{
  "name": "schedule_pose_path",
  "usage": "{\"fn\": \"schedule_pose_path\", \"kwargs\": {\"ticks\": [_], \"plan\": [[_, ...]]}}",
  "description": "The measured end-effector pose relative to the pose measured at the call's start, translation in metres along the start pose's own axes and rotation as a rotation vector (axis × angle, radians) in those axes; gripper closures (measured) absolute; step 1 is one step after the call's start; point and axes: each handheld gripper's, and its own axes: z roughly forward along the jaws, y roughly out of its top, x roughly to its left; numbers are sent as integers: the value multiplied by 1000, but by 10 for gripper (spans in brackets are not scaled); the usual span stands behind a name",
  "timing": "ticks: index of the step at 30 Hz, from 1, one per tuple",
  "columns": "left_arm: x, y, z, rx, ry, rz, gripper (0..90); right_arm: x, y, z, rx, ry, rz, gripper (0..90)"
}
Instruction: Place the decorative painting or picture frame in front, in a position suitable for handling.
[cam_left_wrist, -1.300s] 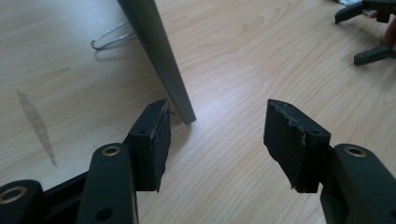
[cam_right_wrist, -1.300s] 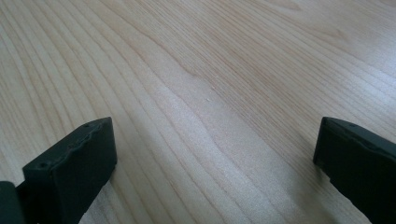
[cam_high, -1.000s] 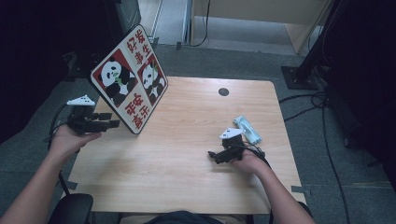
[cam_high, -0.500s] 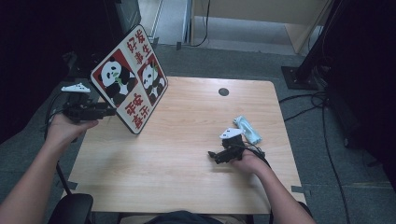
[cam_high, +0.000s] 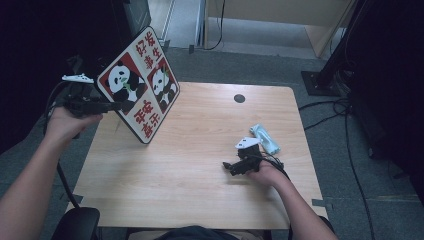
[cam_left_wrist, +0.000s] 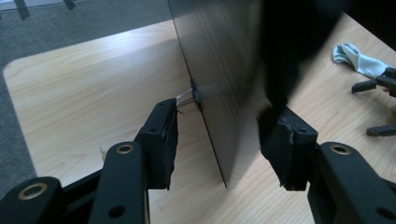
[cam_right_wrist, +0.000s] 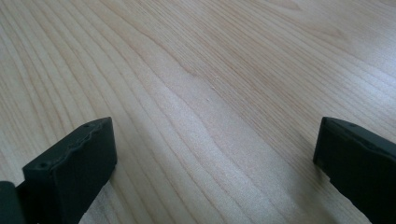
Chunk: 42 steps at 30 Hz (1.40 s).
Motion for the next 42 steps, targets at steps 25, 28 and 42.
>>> {"fn": "schedule_pose_path", "kwargs": {"ticks": [25,28,42], "plan": [[9,76,-3,85,22,40,490,0,0,0,0,1,0,0],[10,89,1,97,16,41,489,0,0,0,0,1,0,0],[16,120,19,167,13,48,505,0,0,0,-1,1,-1,0]]}}
